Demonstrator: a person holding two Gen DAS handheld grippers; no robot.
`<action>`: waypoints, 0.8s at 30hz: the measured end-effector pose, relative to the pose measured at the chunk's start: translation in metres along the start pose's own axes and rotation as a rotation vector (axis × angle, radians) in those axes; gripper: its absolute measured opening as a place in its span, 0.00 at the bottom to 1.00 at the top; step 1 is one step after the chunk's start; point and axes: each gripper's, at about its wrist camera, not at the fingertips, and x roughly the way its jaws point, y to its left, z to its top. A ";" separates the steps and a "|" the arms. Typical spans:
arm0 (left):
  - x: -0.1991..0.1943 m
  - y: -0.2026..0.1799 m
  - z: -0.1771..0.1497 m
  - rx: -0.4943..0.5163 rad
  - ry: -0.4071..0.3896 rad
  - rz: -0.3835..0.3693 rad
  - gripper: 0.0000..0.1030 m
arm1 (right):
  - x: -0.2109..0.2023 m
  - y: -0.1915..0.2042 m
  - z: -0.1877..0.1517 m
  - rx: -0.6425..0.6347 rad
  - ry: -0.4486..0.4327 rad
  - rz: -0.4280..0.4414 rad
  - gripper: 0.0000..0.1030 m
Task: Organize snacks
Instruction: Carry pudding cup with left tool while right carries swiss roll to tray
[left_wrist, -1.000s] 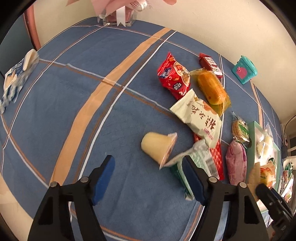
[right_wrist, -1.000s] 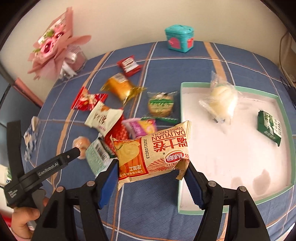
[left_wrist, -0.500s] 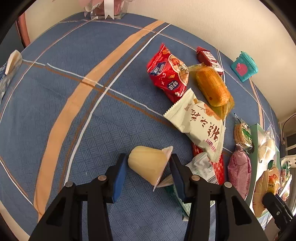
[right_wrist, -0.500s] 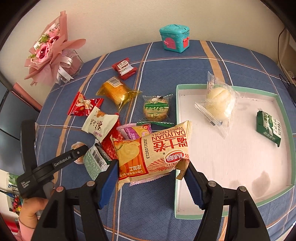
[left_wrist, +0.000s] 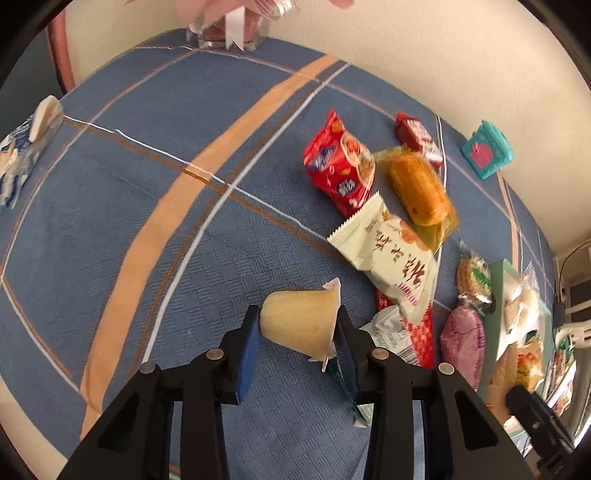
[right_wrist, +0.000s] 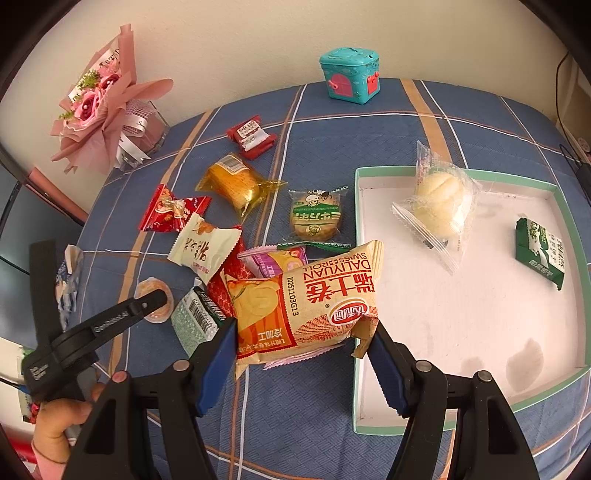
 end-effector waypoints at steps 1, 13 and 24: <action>-0.006 -0.002 0.000 -0.003 -0.012 0.003 0.39 | -0.001 0.000 0.000 0.002 -0.003 0.003 0.70; -0.044 -0.085 -0.001 0.070 -0.053 -0.070 0.39 | -0.018 -0.049 0.011 0.138 -0.041 -0.023 0.70; -0.047 -0.187 -0.029 0.241 -0.022 -0.147 0.39 | -0.041 -0.136 0.013 0.360 -0.074 -0.140 0.70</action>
